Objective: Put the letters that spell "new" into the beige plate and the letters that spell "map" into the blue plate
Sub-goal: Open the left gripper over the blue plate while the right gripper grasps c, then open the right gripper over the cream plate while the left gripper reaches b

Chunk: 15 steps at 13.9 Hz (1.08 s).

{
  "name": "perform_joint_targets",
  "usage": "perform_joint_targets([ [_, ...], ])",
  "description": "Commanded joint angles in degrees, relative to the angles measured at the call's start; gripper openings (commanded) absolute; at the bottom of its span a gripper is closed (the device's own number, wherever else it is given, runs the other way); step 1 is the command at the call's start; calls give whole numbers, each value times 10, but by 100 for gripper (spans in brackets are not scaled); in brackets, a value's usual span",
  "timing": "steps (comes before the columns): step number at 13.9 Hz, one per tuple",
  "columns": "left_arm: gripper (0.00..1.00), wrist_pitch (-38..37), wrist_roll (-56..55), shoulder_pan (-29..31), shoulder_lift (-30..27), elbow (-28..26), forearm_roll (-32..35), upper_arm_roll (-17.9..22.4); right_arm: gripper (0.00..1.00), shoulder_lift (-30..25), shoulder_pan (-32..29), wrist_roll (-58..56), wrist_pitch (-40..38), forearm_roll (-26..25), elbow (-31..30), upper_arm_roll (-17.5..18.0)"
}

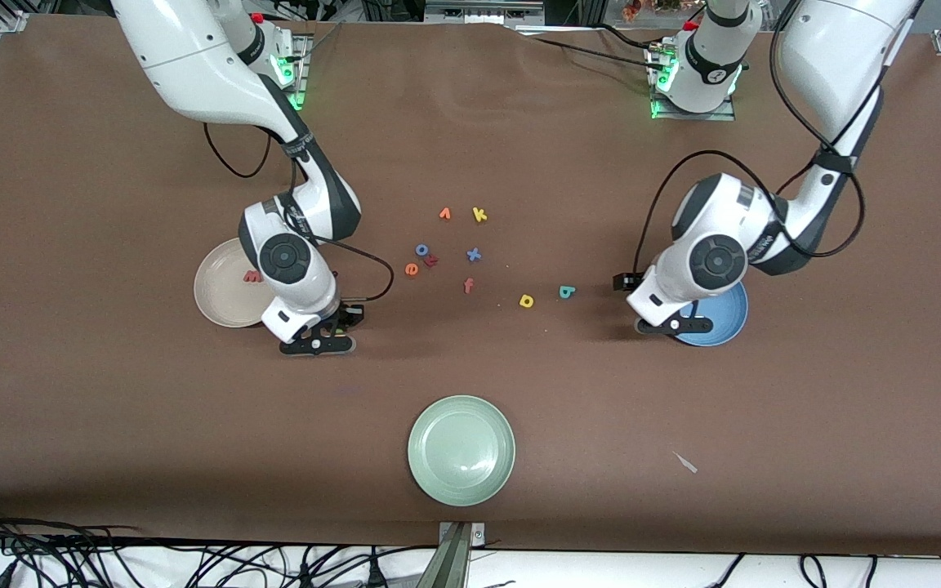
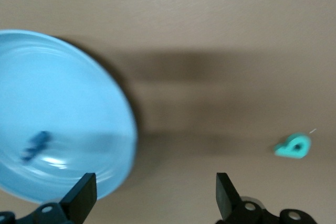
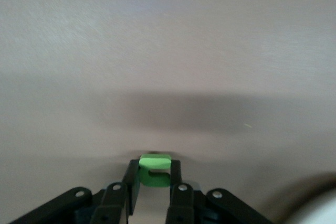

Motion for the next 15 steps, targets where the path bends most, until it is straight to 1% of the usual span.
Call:
perform_joint_targets([
  [1,100,44,-82,-27,8,-9,1,-2,0,-113,-36,-78,-60,0,-84,-3],
  [3,100,87,-131,-50,27,-10,5,-1,0,-207,-69,-126,-62,0,-186,-3],
  [4,100,97,-156,-62,33,-9,8,-1,0,-253,-79,-140,-55,-1,-245,-3],
  [5,100,104,-170,-67,35,-9,9,-1,0,-281,-85,-142,-41,0,-287,-3],
  [6,100,106,-176,-68,39,-9,10,-1,9,-294,-87,-141,-14,0,-318,-3],
  [7,100,119,-185,-72,46,-9,10,-1,20,-291,-87,-138,6,0,-332,-3],
  [9,100,143,-204,-87,66,-8,11,2,37,-289,-86,-133,21,0,-342,-3],
  [10,98,149,-204,-88,71,-8,11,3,47,-288,-86,-132,21,0,-342,-3],
  [12,91,149,-208,-91,71,-4,11,3,52,-285,-86,-124,21,0,-340,-3],
  [13,85,149,-215,-99,71,-4,12,5,52,-284,-86,-118,21,0,-339,-1],
  [15,78,149,-216,-105,76,-2,15,7,53,-276,-85,-86,22,0,-333,10],
])
